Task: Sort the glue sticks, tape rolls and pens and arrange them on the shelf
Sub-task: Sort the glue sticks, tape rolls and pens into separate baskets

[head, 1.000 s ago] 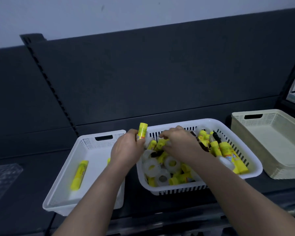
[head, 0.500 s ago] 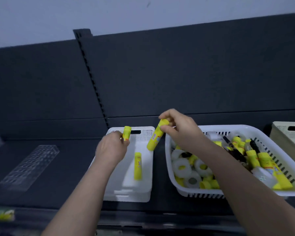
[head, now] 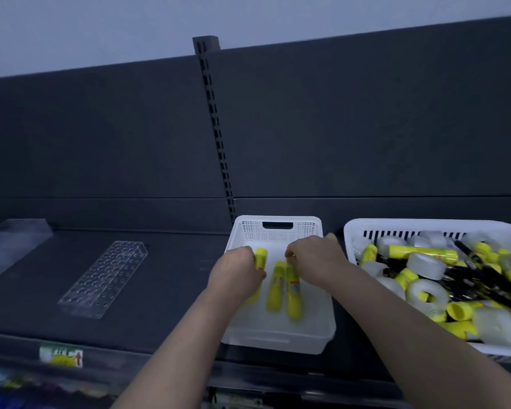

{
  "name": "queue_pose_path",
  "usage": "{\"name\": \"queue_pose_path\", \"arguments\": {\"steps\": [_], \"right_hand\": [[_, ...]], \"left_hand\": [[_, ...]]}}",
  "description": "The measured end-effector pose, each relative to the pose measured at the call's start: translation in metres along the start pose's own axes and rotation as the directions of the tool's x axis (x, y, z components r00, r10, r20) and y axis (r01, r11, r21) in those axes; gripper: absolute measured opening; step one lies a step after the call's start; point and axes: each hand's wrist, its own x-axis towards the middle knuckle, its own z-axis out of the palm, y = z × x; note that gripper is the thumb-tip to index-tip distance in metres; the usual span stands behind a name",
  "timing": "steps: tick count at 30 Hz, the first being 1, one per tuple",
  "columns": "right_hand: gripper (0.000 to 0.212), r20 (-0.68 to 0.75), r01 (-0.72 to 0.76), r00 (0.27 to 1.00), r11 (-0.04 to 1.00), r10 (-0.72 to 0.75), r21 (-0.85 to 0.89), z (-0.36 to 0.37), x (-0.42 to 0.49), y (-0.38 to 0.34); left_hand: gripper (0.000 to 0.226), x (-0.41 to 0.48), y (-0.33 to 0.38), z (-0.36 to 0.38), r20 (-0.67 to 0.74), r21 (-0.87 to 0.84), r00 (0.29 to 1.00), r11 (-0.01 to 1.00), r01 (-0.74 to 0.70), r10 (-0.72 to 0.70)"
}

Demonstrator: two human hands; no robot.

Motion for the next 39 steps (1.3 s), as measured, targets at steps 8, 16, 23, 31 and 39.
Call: {"name": "queue_pose_path", "arguments": {"steps": [8,16,23,31,39], "right_hand": [[0.029,-0.159,-0.027,0.987,1.0,0.025,-0.009,-0.012,-0.022,0.026],[0.028,-0.25,-0.058,0.965,0.992,0.085,0.113,-0.028,-0.063,0.049],[0.027,-0.269,-0.255,0.923,0.961,0.276,0.109,-0.043,-0.108,0.109],[0.026,-0.251,-0.314,0.906,0.94,0.339,0.136,-0.037,-0.147,0.156],[0.026,-0.262,-0.287,0.911,0.945,0.319,0.154,-0.031,-0.16,0.177]], "left_hand": [[0.03,0.012,0.008,0.016,0.015,0.093,0.999,0.995,-0.03,0.029],[0.028,0.012,0.028,0.007,-0.032,-0.031,0.994,0.994,-0.105,0.104],[0.022,-0.008,0.094,0.01,-0.102,-0.139,0.945,0.936,-0.322,0.31],[0.011,-0.032,0.153,0.011,-0.086,-0.15,0.892,0.879,-0.453,0.445],[0.028,-0.059,0.179,0.02,0.117,0.169,0.912,0.897,-0.408,0.393]]}}
